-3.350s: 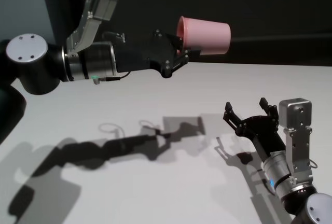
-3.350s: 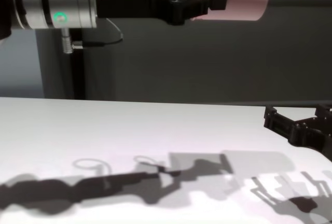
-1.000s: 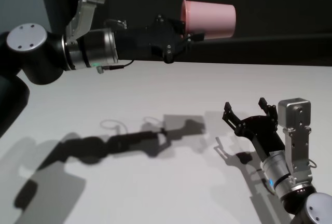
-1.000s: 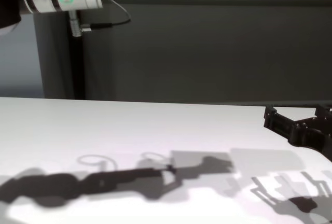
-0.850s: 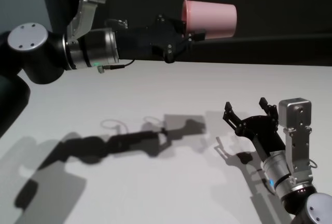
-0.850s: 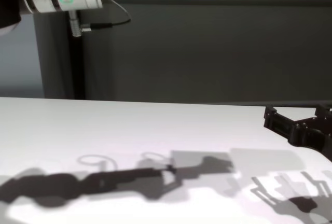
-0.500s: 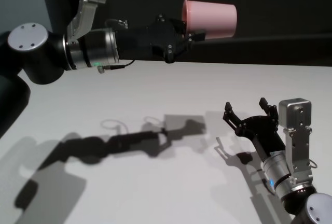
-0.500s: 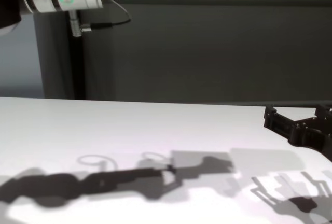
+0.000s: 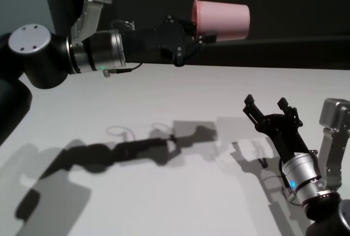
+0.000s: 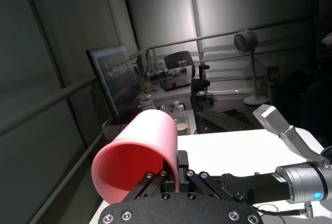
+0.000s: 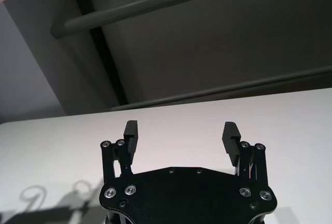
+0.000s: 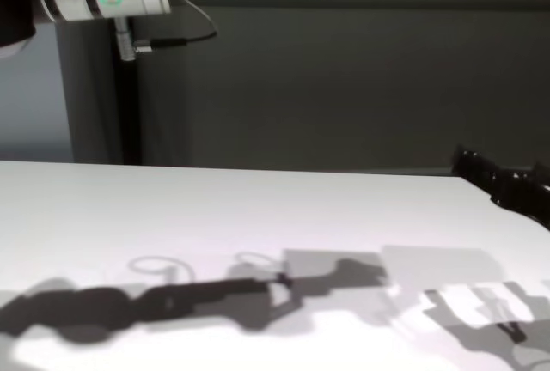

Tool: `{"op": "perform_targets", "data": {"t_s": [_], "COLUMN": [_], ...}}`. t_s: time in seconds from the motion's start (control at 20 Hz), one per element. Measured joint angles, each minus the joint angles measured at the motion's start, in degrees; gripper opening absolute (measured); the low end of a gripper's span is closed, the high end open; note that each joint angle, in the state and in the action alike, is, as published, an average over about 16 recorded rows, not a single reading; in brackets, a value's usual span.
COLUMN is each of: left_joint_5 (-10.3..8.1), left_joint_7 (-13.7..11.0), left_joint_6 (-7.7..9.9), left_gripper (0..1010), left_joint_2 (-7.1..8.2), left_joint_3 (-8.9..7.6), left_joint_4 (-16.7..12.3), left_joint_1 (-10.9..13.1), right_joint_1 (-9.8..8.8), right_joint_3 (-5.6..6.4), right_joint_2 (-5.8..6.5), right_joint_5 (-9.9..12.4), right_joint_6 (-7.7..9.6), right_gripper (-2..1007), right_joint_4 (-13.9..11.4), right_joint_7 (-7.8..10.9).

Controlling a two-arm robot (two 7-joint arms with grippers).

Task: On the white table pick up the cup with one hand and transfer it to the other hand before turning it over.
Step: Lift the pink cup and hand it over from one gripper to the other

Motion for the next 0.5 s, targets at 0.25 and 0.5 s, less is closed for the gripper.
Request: {"op": "perform_targets", "data": {"t_s": [0.25, 0.5], "left_joint_5": [0.02, 0.03], "left_joint_7": [0.0, 0.0], "left_joint_6": [0.01, 0.02], "left_gripper": [48, 48], "left_joint_2": [-0.01, -0.02], "left_joint_3": [0.00, 0.00], "left_joint_4": [0.0, 0.0], "left_joint_1": [0.0, 0.0], "right_joint_1": [-0.11, -0.01], "right_joint_3": [2.98, 5.34], "right_joint_2": [-2.31, -4.11], "right_joint_5": [7.2, 14.1], "right_joint_6": [-1.46, -3.09], "right_gripper": [1002, 1002], "right_joint_4": [0.2, 0.8], "right_joint_7": [3.83, 7.32]}}
